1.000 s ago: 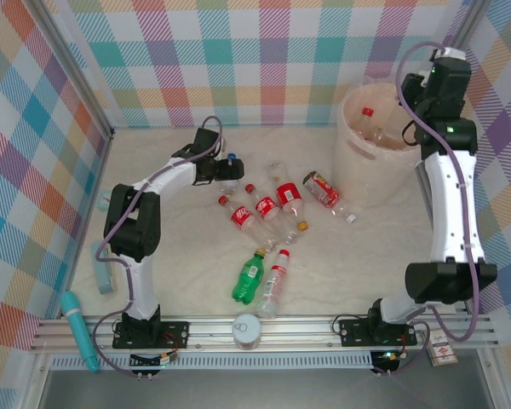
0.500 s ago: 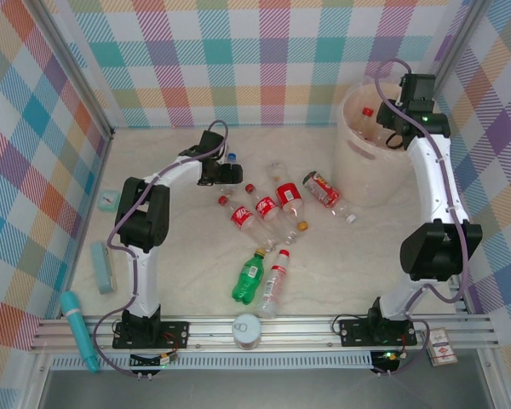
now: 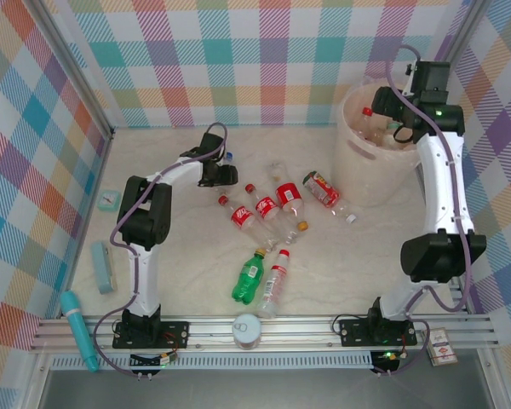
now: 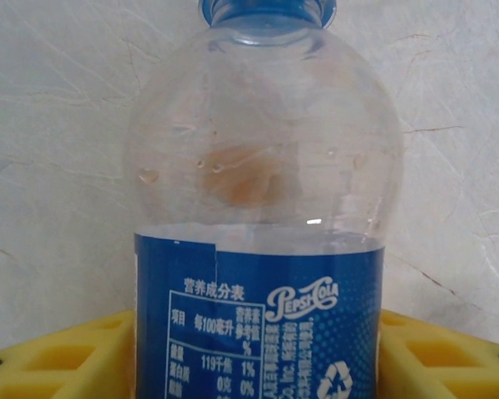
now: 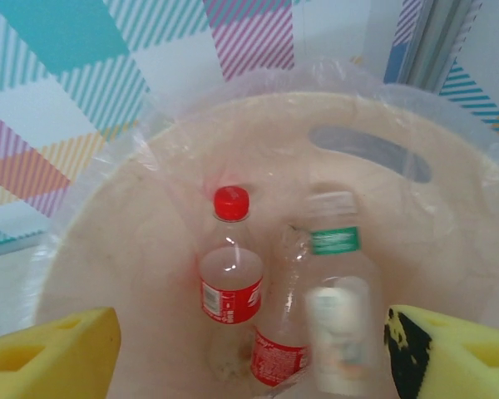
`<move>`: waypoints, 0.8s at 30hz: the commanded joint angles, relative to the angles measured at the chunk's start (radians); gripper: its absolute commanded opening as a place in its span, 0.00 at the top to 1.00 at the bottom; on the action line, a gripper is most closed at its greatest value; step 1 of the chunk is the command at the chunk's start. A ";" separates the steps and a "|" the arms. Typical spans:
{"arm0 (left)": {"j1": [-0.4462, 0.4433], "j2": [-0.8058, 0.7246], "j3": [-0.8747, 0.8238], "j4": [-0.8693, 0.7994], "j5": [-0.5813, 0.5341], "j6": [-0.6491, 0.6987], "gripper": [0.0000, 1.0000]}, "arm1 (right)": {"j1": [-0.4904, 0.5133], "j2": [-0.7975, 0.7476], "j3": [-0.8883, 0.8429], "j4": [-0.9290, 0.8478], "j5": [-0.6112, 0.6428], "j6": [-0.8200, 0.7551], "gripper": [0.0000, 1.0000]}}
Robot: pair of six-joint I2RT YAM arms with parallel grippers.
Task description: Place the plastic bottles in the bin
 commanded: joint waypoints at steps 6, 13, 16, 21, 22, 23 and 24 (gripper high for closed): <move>0.015 -0.115 -0.021 0.001 -0.007 -0.011 0.51 | -0.005 -0.226 -0.057 -0.019 -0.150 0.078 0.14; 0.009 -0.275 -0.102 0.023 0.062 -0.042 0.53 | 0.130 -0.363 -0.209 0.047 -0.227 0.128 0.13; -0.012 -0.376 -0.204 0.078 0.107 -0.059 0.53 | 0.252 -0.407 -0.277 0.083 -0.215 0.154 0.14; -0.072 -0.550 -0.389 0.177 0.187 -0.073 0.53 | 0.449 -0.435 -0.425 0.192 -0.233 0.246 0.14; -0.078 -0.585 -0.425 0.194 0.211 -0.088 0.53 | 0.485 -0.423 -0.447 0.208 -0.237 0.262 0.14; -0.084 -0.613 -0.451 0.204 0.232 -0.093 0.53 | 0.512 -0.406 -0.463 0.217 -0.237 0.276 0.14; -0.092 -0.645 -0.478 0.209 0.247 -0.093 0.53 | 0.536 -0.385 -0.480 0.225 -0.243 0.288 0.14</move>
